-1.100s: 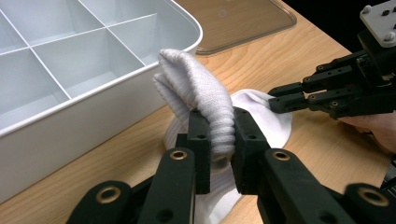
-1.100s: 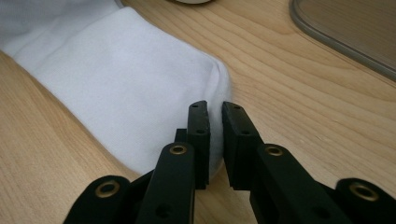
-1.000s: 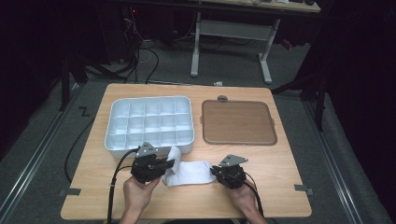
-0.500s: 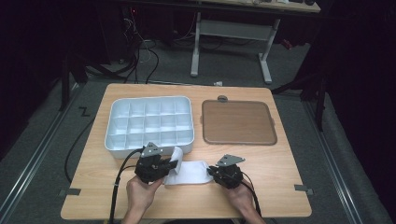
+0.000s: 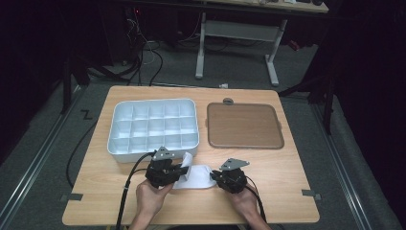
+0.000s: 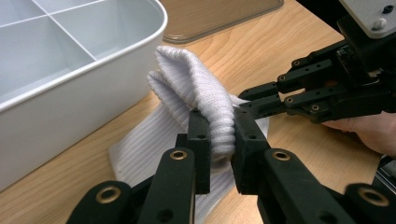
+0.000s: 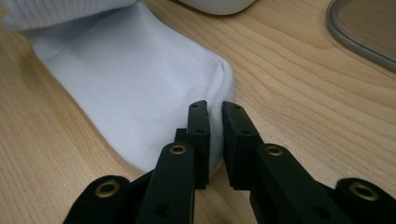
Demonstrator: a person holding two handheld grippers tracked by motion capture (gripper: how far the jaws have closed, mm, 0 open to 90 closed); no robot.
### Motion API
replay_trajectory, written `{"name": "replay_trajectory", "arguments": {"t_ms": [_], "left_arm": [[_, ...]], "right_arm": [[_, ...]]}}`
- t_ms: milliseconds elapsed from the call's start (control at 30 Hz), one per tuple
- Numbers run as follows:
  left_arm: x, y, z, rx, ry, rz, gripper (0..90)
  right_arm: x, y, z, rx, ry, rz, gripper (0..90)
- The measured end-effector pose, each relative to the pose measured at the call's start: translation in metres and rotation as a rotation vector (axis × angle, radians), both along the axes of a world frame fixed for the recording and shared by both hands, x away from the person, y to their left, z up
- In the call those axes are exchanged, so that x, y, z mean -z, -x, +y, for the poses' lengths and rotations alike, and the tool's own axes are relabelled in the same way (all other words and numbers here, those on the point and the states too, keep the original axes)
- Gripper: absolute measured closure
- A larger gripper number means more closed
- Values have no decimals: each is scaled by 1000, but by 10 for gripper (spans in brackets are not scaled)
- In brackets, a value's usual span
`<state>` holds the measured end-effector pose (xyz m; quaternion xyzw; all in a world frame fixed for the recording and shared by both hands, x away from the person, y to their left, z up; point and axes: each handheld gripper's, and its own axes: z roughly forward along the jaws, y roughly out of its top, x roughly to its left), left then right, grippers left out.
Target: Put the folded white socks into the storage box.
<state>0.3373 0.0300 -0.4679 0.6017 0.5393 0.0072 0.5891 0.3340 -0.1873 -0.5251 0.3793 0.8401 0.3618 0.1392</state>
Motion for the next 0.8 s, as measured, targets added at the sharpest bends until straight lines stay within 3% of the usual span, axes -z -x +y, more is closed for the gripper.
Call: {"name": "replay_trajectory", "arguments": {"t_ms": [800], "left_arm": [[15, -2, -37, 70, -58, 21, 796]], "right_arm": [[2, -3, 0, 0, -10, 1, 820]]}}
